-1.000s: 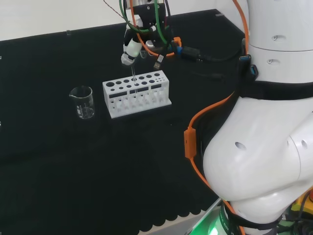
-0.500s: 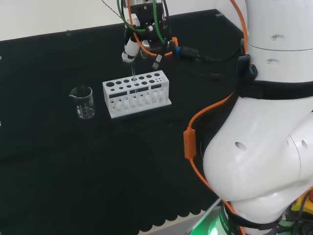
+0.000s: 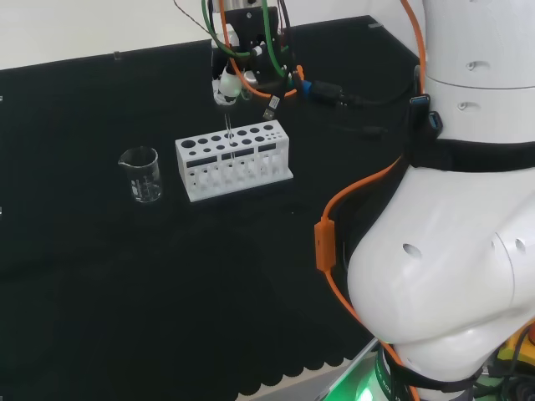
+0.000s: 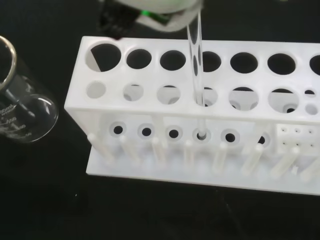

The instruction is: Take the glass rod from the white test tube rack.

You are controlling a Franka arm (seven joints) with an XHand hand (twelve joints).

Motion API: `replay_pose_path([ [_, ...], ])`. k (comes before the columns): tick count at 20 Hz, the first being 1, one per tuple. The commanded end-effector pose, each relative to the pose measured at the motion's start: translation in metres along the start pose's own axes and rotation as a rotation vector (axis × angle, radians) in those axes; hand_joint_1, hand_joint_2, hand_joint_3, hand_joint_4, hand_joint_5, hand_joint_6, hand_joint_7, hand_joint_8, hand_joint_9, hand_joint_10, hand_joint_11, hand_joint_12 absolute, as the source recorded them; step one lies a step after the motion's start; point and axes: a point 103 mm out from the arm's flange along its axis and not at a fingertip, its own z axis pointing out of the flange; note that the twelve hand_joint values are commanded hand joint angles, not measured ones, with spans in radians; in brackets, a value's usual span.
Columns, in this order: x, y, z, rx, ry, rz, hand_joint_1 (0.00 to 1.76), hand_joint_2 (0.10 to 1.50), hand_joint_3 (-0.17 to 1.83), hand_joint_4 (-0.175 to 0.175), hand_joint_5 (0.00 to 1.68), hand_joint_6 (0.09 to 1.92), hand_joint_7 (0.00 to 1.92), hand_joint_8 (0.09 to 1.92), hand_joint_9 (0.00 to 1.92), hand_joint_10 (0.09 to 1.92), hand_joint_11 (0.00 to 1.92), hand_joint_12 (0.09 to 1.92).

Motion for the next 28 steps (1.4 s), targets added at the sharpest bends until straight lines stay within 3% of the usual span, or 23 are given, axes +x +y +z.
replay_pose_path([
  [1, 0.003, 0.0, -0.003, -0.096, -0.01, -0.006, 1.15, 0.9, 0.43, -0.175, 0.89, 0.98, 1.04, 0.77, 1.54, 0.22, 1.65, 0.61],
  [3, 0.003, -0.003, -0.005, -0.159, -0.007, -0.014, 1.16, 1.02, 0.2, -0.175, 0.94, 1.03, 1.1, 0.78, 1.55, 0.21, 1.61, 0.57],
  [4, 0.002, -0.005, -0.006, -0.182, -0.011, 0.007, 1.2, 1.03, 0.15, -0.159, 0.95, 0.99, 1.14, 0.79, 1.56, 0.21, 1.59, 0.56],
  [9, 0.007, -0.004, -0.005, -0.24, -0.028, -0.032, 1.3, 0.75, 0.61, -0.174, 1.01, 0.95, 1.25, 0.86, 1.6, 0.34, 1.56, 0.58],
  [15, 0.006, -0.014, -0.015, -0.313, -0.022, -0.048, 1.31, 0.71, 0.67, -0.175, 1.04, 0.85, 1.27, 0.91, 1.69, 0.4, 1.6, 0.63],
  [22, 0.007, -0.028, -0.028, -0.283, -0.059, -0.048, 1.31, 0.71, 0.65, -0.175, 1.07, 0.77, 1.27, 0.91, 1.73, 0.44, 1.6, 0.65],
  [28, 0.007, -0.044, -0.039, -0.32, -0.067, -0.041, 1.31, 0.7, 0.67, -0.175, 1.08, 0.76, 1.28, 0.91, 1.74, 0.44, 1.6, 0.66],
])
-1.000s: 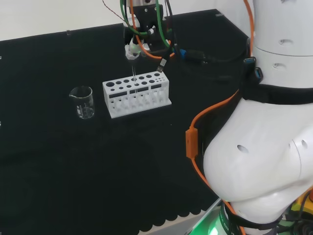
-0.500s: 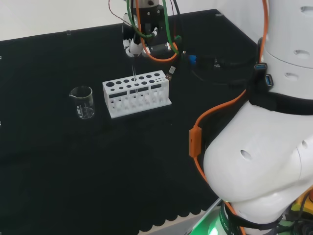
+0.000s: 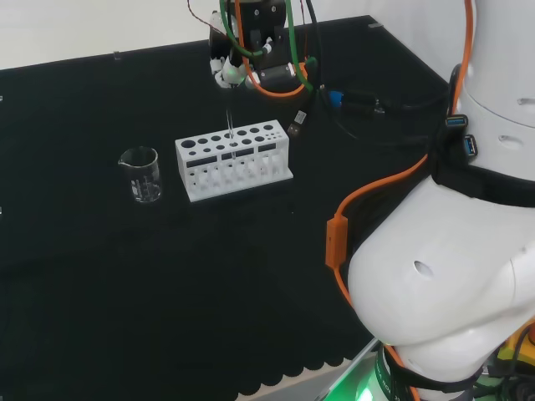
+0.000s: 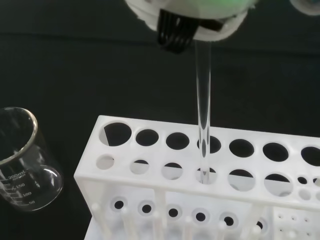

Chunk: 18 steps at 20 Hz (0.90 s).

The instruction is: Take the glass rod from the white test tube rack.

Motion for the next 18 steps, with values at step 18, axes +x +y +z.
replay_pose_path([
  [18, 0.011, -0.05, -0.063, -0.094, -0.016, 0.038, 1.32, 0.68, 0.69, -0.175, 1.1, 0.73, 1.3, 0.9, 1.76, 0.43, 1.61, 0.66],
])
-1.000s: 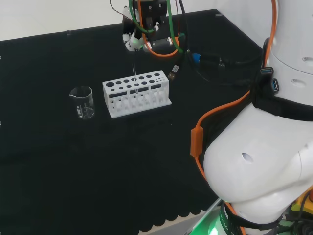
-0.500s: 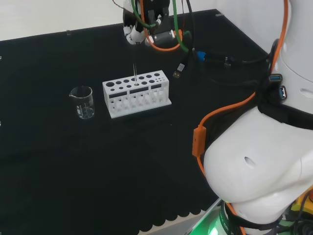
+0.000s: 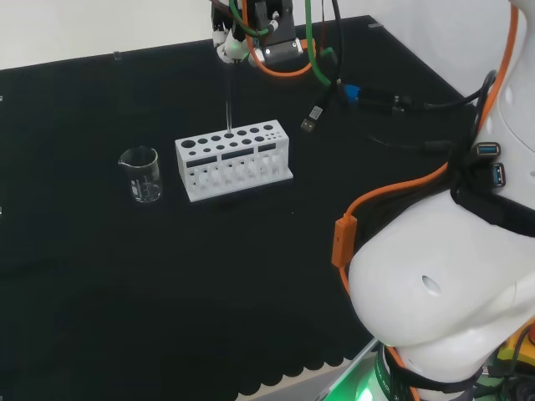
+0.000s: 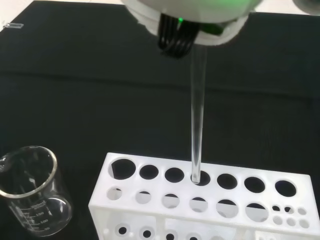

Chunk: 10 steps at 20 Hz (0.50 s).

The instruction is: Take the glass rod from the white test tube rack.

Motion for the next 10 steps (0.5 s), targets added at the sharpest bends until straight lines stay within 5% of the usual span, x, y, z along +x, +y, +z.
replay_pose_path([
  [1, 0.005, -0.013, -0.008, -0.016, 0.005, 0.014, 1.32, 0.68, 0.69, -0.175, 1.1, 0.73, 1.3, 0.9, 1.76, 0.43, 1.61, 0.66],
  [10, 0.007, -0.024, -0.016, -0.049, 0.039, -0.005, 1.32, 0.67, 0.7, -0.175, 1.11, 0.73, 1.3, 0.89, 1.78, 0.43, 1.62, 0.66],
])
